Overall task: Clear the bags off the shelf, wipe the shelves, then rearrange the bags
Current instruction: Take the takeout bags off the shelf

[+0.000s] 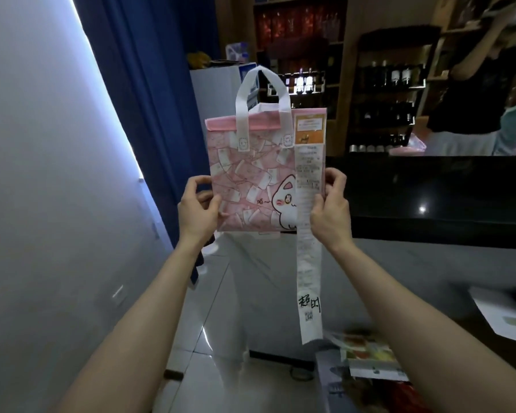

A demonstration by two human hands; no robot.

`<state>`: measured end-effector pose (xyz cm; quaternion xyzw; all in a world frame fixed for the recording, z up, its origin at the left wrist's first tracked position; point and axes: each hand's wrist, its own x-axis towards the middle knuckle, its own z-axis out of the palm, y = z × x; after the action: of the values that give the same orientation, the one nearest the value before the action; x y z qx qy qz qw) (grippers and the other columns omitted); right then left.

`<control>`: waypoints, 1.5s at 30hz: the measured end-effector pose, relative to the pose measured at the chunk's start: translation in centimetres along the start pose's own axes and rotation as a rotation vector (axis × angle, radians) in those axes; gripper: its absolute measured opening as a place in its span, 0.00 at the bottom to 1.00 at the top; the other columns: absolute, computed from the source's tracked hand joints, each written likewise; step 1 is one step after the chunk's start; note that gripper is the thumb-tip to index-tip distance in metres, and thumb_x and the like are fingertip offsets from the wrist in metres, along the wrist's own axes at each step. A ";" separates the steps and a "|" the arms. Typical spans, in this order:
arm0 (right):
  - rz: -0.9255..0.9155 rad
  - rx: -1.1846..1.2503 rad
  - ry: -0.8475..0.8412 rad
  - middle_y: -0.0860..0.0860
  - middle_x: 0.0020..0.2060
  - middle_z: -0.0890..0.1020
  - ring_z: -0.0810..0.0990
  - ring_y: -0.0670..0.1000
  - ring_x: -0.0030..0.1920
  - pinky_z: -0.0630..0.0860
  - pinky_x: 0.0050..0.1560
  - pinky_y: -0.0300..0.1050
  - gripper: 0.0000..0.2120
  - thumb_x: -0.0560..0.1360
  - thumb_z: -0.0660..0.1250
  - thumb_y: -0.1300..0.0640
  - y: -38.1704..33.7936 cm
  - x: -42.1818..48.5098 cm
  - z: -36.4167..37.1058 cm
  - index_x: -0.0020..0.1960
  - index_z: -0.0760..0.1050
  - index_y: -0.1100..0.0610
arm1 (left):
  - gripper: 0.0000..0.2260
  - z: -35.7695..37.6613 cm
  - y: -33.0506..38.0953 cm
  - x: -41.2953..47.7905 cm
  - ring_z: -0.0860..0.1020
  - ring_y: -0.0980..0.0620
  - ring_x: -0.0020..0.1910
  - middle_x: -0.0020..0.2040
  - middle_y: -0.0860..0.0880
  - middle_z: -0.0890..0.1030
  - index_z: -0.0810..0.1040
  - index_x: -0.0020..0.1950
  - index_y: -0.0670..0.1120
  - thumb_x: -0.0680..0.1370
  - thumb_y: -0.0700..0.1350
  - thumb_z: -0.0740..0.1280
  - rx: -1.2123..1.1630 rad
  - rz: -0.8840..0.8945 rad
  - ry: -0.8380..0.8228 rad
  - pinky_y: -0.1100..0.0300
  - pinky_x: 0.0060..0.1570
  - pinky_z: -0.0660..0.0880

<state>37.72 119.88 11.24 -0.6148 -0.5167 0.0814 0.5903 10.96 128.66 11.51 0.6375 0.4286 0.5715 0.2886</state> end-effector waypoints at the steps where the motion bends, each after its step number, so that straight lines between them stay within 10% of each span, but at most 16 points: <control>1: -0.023 0.008 0.010 0.45 0.55 0.82 0.86 0.46 0.44 0.78 0.34 0.34 0.31 0.84 0.58 0.64 -0.1 1.4 0.9 0.79 0.53 0.40 | 0.18 0.4 -0.5 2.1 0.89 0.53 0.52 0.54 0.54 0.88 0.75 0.65 0.58 0.82 0.38 0.71 -0.011 0.010 -0.015 0.47 0.41 0.88; 5: -0.106 0.009 0.032 0.49 0.63 0.80 0.85 0.44 0.47 0.84 0.37 0.40 0.41 0.80 0.59 0.71 -0.3 6.4 3.4 0.78 0.53 0.33 | 0.23 1.6 -1.2 8.7 0.88 0.54 0.53 0.55 0.50 0.87 0.73 0.70 0.59 0.82 0.37 0.72 -0.020 0.074 -0.044 0.56 0.38 0.87; 14: -0.118 -0.037 0.027 0.50 0.70 0.76 0.77 0.43 0.65 0.74 0.55 0.23 0.29 0.78 0.58 0.75 2.5 12.9 8.7 0.71 0.72 0.50 | 0.18 3.4 -5.5 15.8 0.85 0.49 0.58 0.59 0.56 0.82 0.77 0.57 0.57 0.79 0.34 0.72 0.104 0.146 -0.094 0.54 0.45 0.87; 21: 0.032 -0.156 -0.169 0.42 0.64 0.75 0.77 0.42 0.63 0.80 0.58 0.39 0.35 0.76 0.61 0.73 10.5 9.0 11.1 0.69 0.71 0.36 | 0.21 5.3 -13.1 12.5 0.80 0.61 0.58 0.59 0.63 0.82 0.75 0.59 0.61 0.72 0.47 0.79 0.278 0.046 -0.196 0.53 0.58 0.82; 45: 0.002 -0.297 -0.145 0.42 0.65 0.70 0.75 0.36 0.57 0.74 0.48 0.30 0.28 0.80 0.63 0.66 11.8 5.8 10.5 0.71 0.71 0.39 | 0.27 5.0 -15.6 11.2 0.73 0.63 0.61 0.69 0.64 0.69 0.73 0.68 0.65 0.74 0.48 0.79 0.443 0.064 -0.277 0.65 0.44 0.72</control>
<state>39.30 133.58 1.65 -0.6884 -0.5637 0.0487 0.4539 12.24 146.35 2.60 0.7705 0.4792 0.3801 0.1795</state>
